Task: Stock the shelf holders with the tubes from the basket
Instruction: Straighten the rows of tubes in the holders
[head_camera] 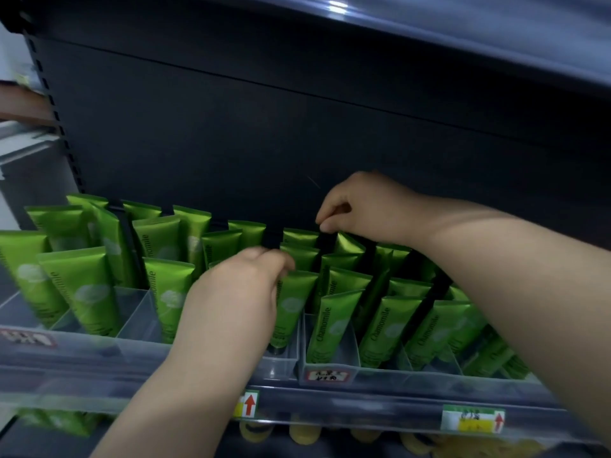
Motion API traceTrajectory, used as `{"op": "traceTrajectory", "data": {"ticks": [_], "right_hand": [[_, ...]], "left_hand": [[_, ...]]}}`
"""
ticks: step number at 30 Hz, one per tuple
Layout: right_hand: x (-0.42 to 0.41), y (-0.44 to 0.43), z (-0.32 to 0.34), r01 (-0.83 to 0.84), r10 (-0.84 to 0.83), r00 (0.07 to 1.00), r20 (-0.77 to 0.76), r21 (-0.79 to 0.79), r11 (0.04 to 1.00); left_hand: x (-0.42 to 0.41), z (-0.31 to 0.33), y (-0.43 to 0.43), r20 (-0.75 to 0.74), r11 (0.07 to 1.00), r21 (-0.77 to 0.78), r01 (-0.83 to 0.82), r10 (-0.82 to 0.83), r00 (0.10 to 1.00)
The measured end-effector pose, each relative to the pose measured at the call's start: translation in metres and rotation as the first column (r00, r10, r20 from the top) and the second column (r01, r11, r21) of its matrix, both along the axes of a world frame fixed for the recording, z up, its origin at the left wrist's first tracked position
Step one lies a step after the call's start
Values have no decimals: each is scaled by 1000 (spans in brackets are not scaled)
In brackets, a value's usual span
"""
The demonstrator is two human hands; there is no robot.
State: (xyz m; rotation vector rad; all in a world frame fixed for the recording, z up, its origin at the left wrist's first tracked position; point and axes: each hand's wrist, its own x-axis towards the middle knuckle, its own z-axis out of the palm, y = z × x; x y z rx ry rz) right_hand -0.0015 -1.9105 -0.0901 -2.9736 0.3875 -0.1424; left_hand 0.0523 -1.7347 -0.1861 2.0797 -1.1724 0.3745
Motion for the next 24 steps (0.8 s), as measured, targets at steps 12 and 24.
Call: {"op": "traceTrajectory", "data": {"ticks": [12,24], "right_hand": [[-3,7,-3,18,-18,1000,-4,9,1000],[5,31,-11,-29,28,990,-136,-4,1000]], "left_hand": [[-11,14,9,3,999,0,50,-50,999],[-7,21,23,105,994,102,-39,29,994]]}}
